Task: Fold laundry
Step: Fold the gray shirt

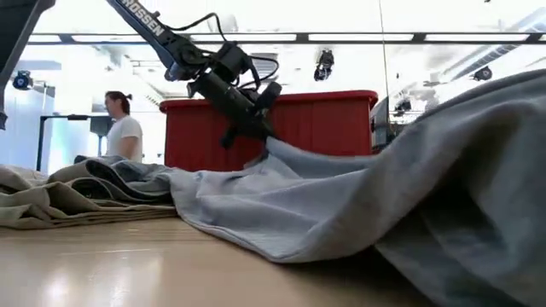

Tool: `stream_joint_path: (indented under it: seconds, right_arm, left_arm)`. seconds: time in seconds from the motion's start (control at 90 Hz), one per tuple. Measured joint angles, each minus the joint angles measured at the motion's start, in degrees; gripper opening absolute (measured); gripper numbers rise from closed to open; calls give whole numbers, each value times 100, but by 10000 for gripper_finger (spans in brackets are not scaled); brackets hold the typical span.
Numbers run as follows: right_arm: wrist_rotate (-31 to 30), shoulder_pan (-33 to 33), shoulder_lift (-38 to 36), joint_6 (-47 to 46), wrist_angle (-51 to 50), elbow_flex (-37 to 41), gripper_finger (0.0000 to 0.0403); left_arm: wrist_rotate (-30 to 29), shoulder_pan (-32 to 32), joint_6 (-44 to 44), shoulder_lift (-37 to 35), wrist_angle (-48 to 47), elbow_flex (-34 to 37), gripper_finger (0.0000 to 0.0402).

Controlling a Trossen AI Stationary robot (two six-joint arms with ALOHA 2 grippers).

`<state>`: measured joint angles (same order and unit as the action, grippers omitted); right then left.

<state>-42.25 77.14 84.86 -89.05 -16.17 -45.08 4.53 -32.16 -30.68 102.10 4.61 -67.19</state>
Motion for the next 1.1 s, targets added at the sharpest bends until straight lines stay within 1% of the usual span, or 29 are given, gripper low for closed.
stream_joint_path:
  seconds: [0.1,0.178,0.256,0.333,0.444,0.511,0.611,0.678,0.733,0.778,0.856,0.944,1.0,1.1]
  right_arm:
    - [351,9,4,-408,-215,0,25]
    - [375,26,4,-689,-345,0,49]
    - [375,56,2,-855,-378,0,77]
    - [375,105,2,-1073,-477,0,106]
    - [368,146,0,-1221,-491,-9,142]
    - [234,145,-2,-1205,-485,-34,152]
    - [-251,28,-3,-870,-421,-131,152]
    - [-366,-90,-4,-539,-431,-190,145]
    - [-422,-200,-4,-312,-436,-236,139]
    - [-501,-307,-4,-222,-412,-267,134]
    - [-699,-544,-4,-186,-424,-298,126]
    - [-715,-915,-13,-75,-423,-338,119]
    - [-640,-1136,-34,147,-431,-381,114]
    - [-574,-1544,-44,822,-410,-517,103]
  left_arm:
    - [-242,2,-20,0,40,5,1]
    - [-251,2,-28,0,36,-33,10]
    - [-248,16,-7,0,34,-42,29]
    - [-248,40,53,0,40,-42,61]
    - [-246,70,109,0,51,-42,126]
    - [-233,96,111,0,80,-47,179]
    - [-185,119,106,-30,75,-51,265]
    - [55,125,54,-140,15,-51,320]
    - [180,125,-45,-311,-111,-51,357]
    - [204,133,-71,-492,-260,-51,378]
    - [174,212,18,-846,-550,-51,394]
    - [-133,310,186,-1333,-1115,0,393]
    - [-335,338,256,-1707,-1447,90,391]
    - [-568,356,293,-2415,-2084,337,390]
